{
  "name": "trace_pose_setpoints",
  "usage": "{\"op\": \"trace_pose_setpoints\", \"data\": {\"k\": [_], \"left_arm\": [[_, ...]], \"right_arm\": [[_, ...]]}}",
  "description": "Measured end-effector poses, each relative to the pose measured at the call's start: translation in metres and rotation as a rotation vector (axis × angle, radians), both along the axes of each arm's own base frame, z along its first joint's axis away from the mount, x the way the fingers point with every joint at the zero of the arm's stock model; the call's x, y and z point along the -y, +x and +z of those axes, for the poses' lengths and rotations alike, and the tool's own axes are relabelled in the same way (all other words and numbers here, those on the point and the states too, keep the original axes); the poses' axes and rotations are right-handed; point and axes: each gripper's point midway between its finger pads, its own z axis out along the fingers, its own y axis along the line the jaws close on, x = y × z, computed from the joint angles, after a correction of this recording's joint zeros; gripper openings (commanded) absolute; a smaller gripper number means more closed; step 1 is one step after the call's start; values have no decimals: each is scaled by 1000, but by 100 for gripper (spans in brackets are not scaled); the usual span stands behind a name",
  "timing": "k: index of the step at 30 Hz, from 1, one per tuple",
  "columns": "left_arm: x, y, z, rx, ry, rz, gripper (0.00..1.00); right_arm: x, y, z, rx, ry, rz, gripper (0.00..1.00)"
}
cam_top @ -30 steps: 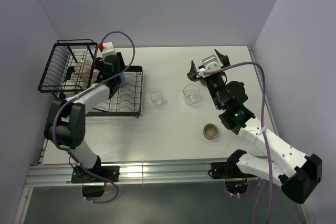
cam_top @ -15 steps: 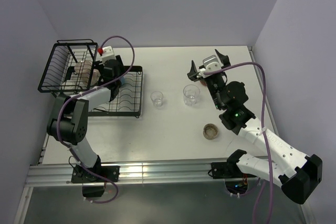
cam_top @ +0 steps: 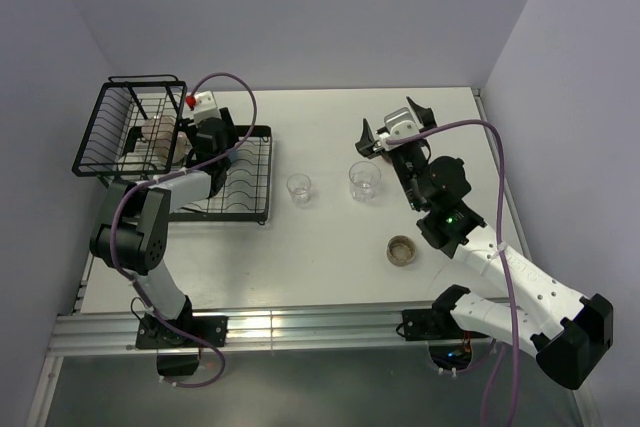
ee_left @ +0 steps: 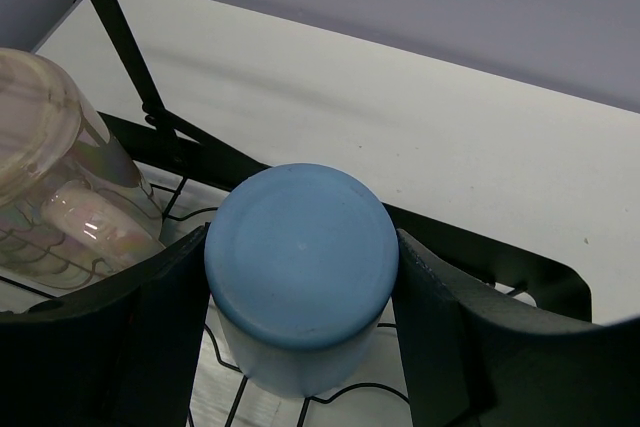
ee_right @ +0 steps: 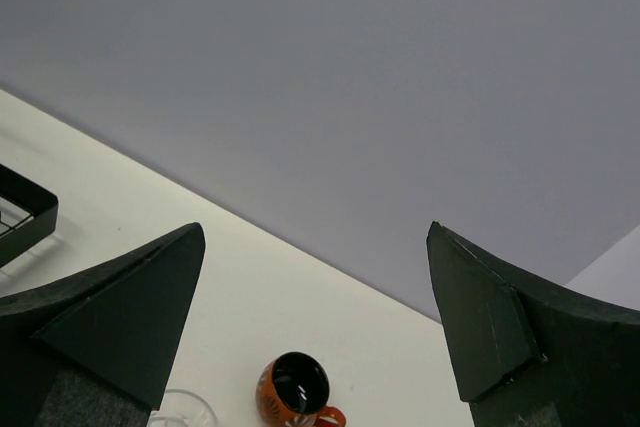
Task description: Load the cups into the dish rack
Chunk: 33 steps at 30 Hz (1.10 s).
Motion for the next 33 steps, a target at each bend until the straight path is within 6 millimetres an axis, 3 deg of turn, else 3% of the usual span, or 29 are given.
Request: {"op": "trace_pose_setpoints", "data": {"k": [6, 10, 13, 24, 33], "left_arm": [[0, 0, 0, -1, 0, -5, 70], [3, -2, -2, -2, 2, -24, 92], [4, -5, -6, -16, 8, -37, 99], [3, -20, -9, -68, 22, -56, 99], [21, -55, -14, -169, 32, -109, 99]], "right_arm": [[-1, 0, -1, -4, 3, 5, 100], [-2, 0, -1, -6, 3, 10, 100], [-2, 0, -1, -6, 3, 13, 100], [-3, -1, -5, -22, 3, 19, 100], [-3, 5, -13, -128, -1, 36, 100]]}}
